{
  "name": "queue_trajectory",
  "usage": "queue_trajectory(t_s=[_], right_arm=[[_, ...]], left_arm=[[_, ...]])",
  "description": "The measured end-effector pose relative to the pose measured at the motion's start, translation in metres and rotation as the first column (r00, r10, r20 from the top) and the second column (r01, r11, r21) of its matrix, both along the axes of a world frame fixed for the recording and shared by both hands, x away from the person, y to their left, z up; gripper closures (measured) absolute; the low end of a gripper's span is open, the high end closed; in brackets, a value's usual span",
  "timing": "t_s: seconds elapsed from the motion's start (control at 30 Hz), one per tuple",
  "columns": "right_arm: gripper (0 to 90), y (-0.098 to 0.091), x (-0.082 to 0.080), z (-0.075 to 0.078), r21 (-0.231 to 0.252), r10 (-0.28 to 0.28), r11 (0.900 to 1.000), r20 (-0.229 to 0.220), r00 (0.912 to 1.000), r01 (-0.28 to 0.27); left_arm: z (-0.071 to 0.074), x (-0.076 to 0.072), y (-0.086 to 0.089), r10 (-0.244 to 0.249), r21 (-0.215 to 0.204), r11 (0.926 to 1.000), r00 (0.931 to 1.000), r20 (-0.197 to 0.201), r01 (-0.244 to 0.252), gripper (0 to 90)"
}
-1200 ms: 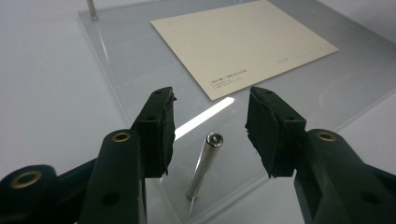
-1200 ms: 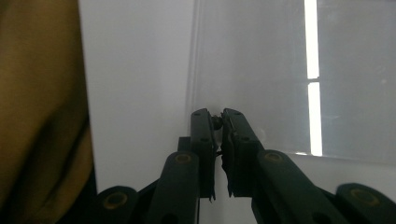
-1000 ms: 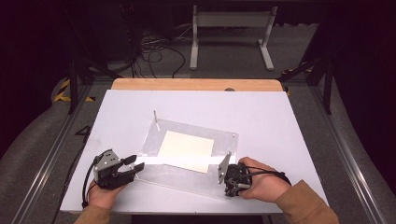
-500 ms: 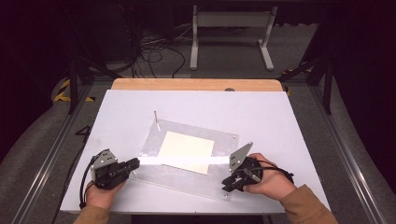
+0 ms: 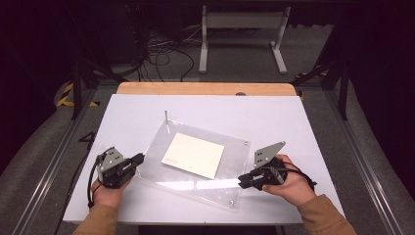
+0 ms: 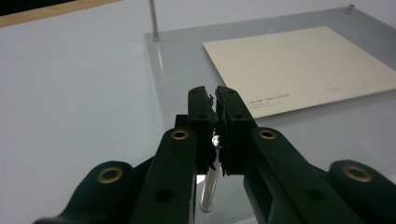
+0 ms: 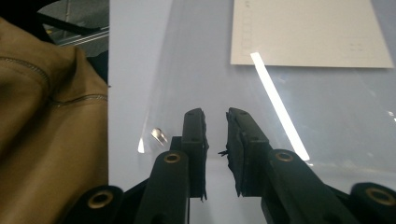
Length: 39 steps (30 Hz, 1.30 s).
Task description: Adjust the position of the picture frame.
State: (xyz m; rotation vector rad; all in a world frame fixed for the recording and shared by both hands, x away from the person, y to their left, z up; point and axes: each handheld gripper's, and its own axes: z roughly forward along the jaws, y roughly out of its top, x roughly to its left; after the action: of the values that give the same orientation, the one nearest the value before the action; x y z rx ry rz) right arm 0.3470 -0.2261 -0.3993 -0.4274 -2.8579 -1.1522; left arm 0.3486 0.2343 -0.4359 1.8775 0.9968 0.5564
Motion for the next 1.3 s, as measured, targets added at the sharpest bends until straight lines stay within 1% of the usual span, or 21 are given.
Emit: queue_trajectory(t_s=[0.17,0.3,0.37,0.4,0.43,0.5,0.53,0.6,0.67,0.7,0.77,0.8,0.83,0.93,0.97,1.0,1.03,1.13,1.2,1.27,1.3], right_arm=[[75.7,-0.014,0.005,0.003,0.009,-0.093,0.9956,0.022,0.9954,0.093],[75.4,-0.022,0.009,-0.001,0.008,-0.145,0.9894,0.022,0.9892,0.145],[75.4,-0.024,0.011,-0.005,0.0,-0.169,0.9857,0.02,0.9855,0.169],[75.4,-0.024,0.013,-0.007,-0.004,-0.183,0.9831,0.019,0.983,0.183],[75.4,-0.024,0.015,-0.008,-0.004,-0.193,0.9811,0.018,0.981,0.193],[75.3,-0.024,0.019,-0.01,-0.011,-0.215,0.9766,0.015,0.9766,0.215],[75.3,-0.024,0.022,-0.01,-0.016,-0.222,0.9748,0.018,0.9749,0.222],[75.1,-0.023,0.031,-0.01,-0.035,-0.241,0.9697,0.03,0.9701,0.242],[75.0,-0.021,0.039,-0.009,-0.057,-0.253,0.9653,0.04,0.9667,0.255],[74.8,-0.02,0.044,-0.008,-0.071,-0.257,0.963,0.048,0.9652,0.26],[74.2,-0.019,0.054,-0.006,-0.1,-0.269,0.9562,0.066,0.9607,0.275],[73.9,-0.018,0.06,-0.005,-0.118,-0.278,0.951,0.077,0.9574,0.286],[73.6,-0.018,0.066,-0.004,-0.139,-0.278,0.9473,0.092,0.9562,0.289],[73.2,-0.017,0.084,-0.003,-0.184,-0.289,0.9341,0.114,0.9505,0.306],[73.3,-0.016,0.09,-0.003,-0.198,-0.29,0.9302,0.12,0.9496,0.309],[74.9,-0.015,0.099,-0.004,-0.221,-0.287,0.9256,0.12,0.9504,0.307],[76.0,-0.013,0.104,-0.005,-0.244,-0.275,0.9229,0.122,0.9536,0.298],[77.1,-0.007,0.118,-0.006,-0.305,-0.25,0.9116,0.123,0.9605,0.276],[77.2,-0.002,0.125,-0.006,-0.33,-0.23,0.9079,0.124,0.9652,0.259],[77.2,0.001,0.128,-0.006,-0.341,-0.216,0.9077,0.119,0.9691,0.244],[77.2,0.002,0.13,-0.006,-0.346,-0.209,0.9083,0.112,0.9715,0.235]], left_arm=[[0.002,0.036,0.004,0.052,-0.031,0.9982,0.9987,0.005,-0.052,84.5],[-0.007,0.064,0.006,0.08,-0.021,0.9966,0.9967,-0.016,-0.08,84.3],[-0.014,0.074,0.009,0.084,-0.03,0.9959,0.9961,-0.028,-0.085,84.2],[-0.015,0.076,0.009,0.092,-0.053,0.9942,0.9952,-0.034,-0.093,84.0],[-0.014,0.076,0.009,0.095,-0.05,0.9941,0.995,-0.032,-0.096,83.8],[-0.011,0.075,0.007,0.099,-0.014,0.995,0.9947,-0.03,-0.099,83.5],[-0.009,0.073,0.007,0.084,-0.03,0.996,0.9962,-0.022,-0.085,80.5],[-0.004,0.067,0.007,0.095,-0.027,0.9952,0.9955,0.003,-0.094,68.7],[0.003,0.059,0.008,0.114,-0.013,0.9934,0.9925,0.043,-0.114,57.1],[0.007,0.054,0.009,0.119,-0.023,0.9927,0.9915,0.052,-0.118,53.6],[0.012,0.044,0.013,0.116,-0.067,0.9915,0.991,0.067,-0.111,51.1],[0.014,0.039,0.014,0.105,-0.077,0.992,0.9919,0.071,-0.1,50.5],[0.016,0.035,0.014,0.097,-0.08,0.9927,0.9924,0.076,-0.09,50.2],[0.017,0.023,0.014,0.072,-0.061,0.9959,0.9939,0.083,-0.067,49.5],[0.017,0.018,0.016,0.071,-0.067,0.9956,0.994,0.083,-0.065,49.4],[0.017,0.016,0.018,0.068,-0.068,0.9957,0.9946,0.079,-0.062,49.2],[0.017,0.014,0.02,0.072,-0.077,0.9948,0.9947,0.073,-0.067,49.1],[0.014,0.012,0.026,0.101,-0.105,0.99,0.993,0.062,-0.094,46.3],[0.012,0.011,0.029,0.112,-0.119,0.9873,0.9927,0.046,-0.106,45.4],[0.009,0.01,0.031,0.117,-0.125,0.9859,0.9924,0.039,-0.112,45.3],[0.008,0.01,0.032,0.115,-0.115,0.9873,0.9925,0.041,-0.11,45.3]])
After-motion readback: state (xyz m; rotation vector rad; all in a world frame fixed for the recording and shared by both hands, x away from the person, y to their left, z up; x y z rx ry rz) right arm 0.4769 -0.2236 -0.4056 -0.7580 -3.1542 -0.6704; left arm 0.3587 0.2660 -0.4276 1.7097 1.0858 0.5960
